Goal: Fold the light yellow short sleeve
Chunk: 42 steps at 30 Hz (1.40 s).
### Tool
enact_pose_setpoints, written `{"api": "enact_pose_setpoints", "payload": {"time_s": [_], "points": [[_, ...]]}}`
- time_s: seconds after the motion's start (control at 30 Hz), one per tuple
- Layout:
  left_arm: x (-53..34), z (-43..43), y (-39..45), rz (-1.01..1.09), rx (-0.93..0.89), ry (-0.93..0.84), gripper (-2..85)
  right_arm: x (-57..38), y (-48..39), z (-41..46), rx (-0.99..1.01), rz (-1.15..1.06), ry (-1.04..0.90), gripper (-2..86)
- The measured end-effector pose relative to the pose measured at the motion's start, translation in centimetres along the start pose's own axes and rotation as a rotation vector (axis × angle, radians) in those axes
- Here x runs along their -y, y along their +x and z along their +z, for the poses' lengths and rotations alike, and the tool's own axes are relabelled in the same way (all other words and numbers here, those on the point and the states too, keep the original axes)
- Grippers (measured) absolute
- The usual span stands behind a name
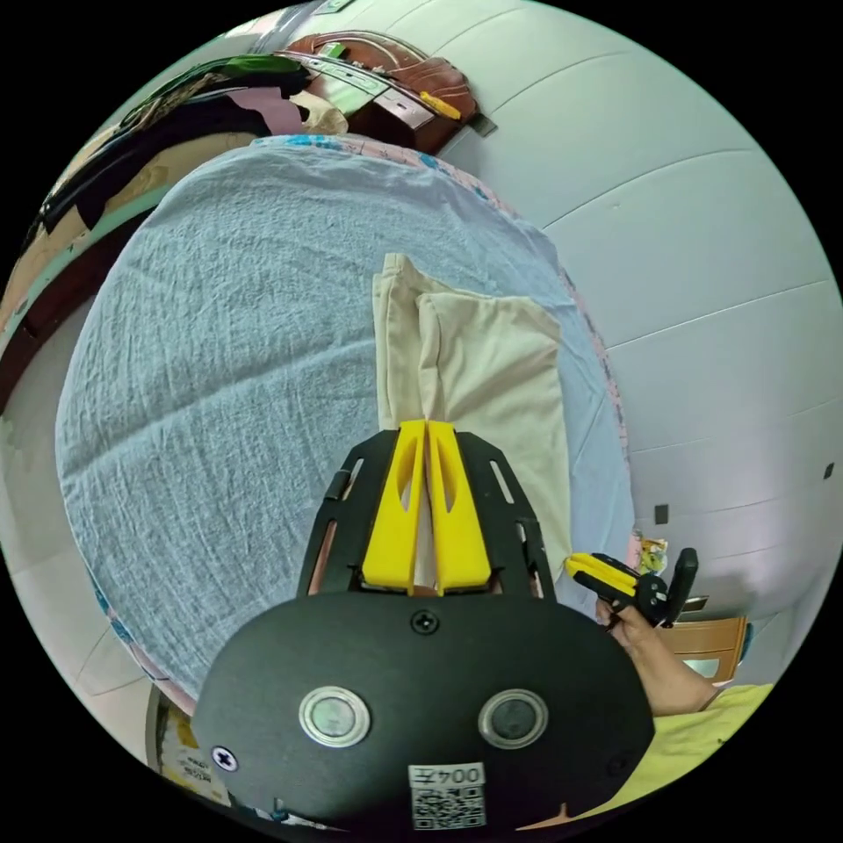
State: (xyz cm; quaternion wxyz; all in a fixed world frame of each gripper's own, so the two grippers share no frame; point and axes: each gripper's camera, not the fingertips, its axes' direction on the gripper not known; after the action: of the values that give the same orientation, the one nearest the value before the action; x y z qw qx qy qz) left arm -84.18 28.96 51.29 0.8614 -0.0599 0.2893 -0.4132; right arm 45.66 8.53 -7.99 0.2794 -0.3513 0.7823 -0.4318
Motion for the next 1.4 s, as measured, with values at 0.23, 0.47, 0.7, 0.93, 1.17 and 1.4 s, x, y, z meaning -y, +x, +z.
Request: {"api": "enact_pose_setpoints", "payload": {"time_s": [0.23,0.47,0.7,0.93,1.17,1.4], "points": [[-5.2,-7.9,1.5,0.043,0.070,0.041,1.0,-4.7,4.0,-5.4,0.171,0.107,0.157,5.9],[-17.6,-11.3,8.9,0.264,0.235,0.023,1.1,-9.1,9.9,-6.0,0.502,0.317,0.237,8.5],[-20.9,-10.0,14.5,0.520,0.389,-0.055,2.0,-10.6,13.8,-4.4,0.703,0.525,0.269,10.7],[-20.5,-8.1,17.6,0.822,0.385,-0.087,4.6,-8.9,15.2,-2.6,0.663,0.668,0.292,11.4],[-19.5,-5.8,19.4,1.104,0.350,-0.146,6.7,-6.6,13.4,-1.3,0.484,0.690,0.270,9.1],[-18.3,-3.3,18.6,1.166,0.319,-0.228,7.6,-4.7,11.0,-1.1,0.400,0.618,0.255,9.6]]}}
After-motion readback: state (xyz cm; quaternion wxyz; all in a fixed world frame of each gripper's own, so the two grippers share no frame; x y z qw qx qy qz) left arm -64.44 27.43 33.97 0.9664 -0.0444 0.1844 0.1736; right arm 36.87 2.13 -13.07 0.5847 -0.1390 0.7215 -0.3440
